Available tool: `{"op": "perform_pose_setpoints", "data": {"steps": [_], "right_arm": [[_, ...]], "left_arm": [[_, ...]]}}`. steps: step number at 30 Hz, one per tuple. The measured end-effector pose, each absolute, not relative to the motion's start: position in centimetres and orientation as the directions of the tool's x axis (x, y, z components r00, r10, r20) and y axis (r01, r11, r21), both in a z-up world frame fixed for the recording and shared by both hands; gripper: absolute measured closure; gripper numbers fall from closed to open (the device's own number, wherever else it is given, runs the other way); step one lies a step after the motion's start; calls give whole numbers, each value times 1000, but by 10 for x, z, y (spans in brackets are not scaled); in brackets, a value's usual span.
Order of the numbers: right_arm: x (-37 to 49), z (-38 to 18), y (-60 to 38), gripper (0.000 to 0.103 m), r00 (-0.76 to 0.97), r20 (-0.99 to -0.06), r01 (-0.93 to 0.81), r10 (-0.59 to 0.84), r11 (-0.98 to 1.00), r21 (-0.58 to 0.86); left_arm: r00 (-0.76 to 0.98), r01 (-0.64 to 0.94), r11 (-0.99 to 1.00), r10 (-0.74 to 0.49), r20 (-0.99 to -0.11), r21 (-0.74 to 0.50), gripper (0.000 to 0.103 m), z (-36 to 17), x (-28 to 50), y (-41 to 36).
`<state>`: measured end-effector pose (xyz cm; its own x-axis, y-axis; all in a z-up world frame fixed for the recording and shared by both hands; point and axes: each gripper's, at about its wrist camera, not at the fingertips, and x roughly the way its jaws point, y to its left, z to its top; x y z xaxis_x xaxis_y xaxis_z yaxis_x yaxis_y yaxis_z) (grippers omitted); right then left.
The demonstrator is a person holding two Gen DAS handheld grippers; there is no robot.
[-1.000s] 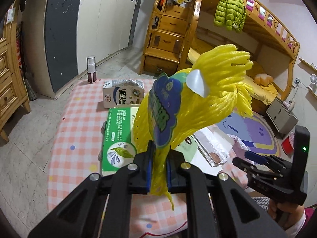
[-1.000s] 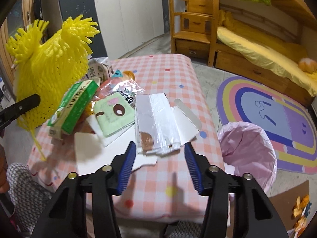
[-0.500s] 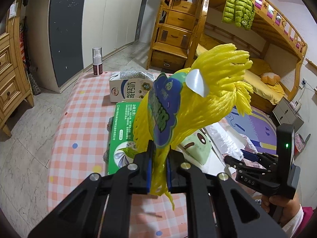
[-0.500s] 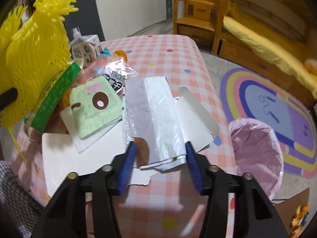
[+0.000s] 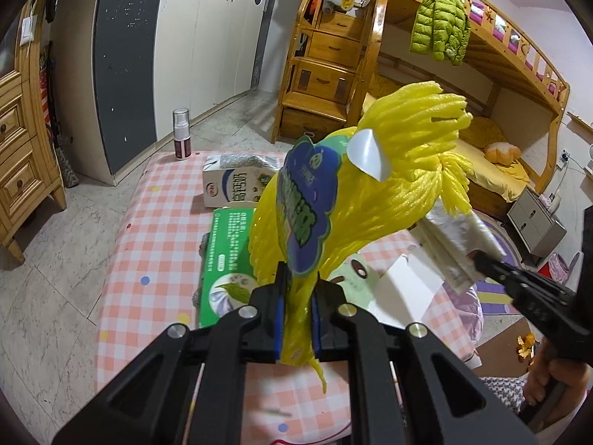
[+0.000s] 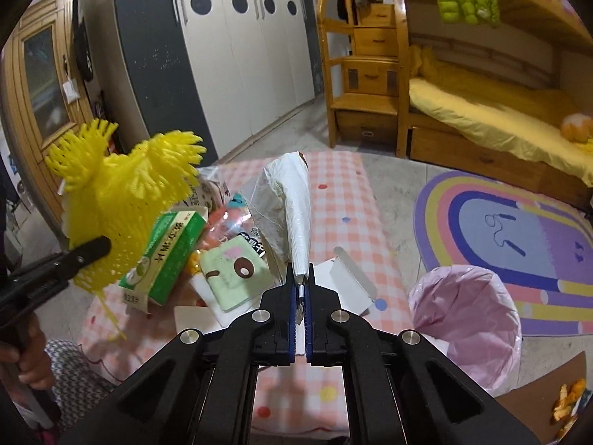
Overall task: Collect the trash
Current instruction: 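Grasp the foil wrapper with the right tool while the left tool holds the yellow net, then move both tools over the pink bin and release the net and foil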
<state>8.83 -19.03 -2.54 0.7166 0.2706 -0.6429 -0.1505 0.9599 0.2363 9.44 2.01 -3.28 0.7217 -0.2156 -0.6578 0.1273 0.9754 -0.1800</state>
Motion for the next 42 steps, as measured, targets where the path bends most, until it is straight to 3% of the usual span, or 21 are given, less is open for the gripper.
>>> {"op": "perform_pose_setpoints", "data": {"steps": [9, 22, 38, 40, 42], "right_arm": [[45, -22, -223, 100, 729, -665, -34, 162, 979, 202], [-9, -43, -328, 99, 697, -713, 297, -77, 936, 189], [23, -116, -396, 98, 575, -813, 420, -90, 885, 199], [31, -125, -402, 95, 568, -820, 422, -76, 882, 210], [39, -131, -407, 87, 569, -821, 420, -58, 878, 229]], "left_arm": [[693, 235, 957, -288, -661, -170, 94, -35, 82, -25], [588, 454, 874, -440, -679, -173, 94, -44, 76, -145], [496, 574, 808, -472, -729, -133, 91, -74, 121, -265], [474, 582, 800, -481, -737, -147, 83, -78, 130, -274], [455, 589, 792, -490, -744, -161, 62, -80, 137, -280]]}}
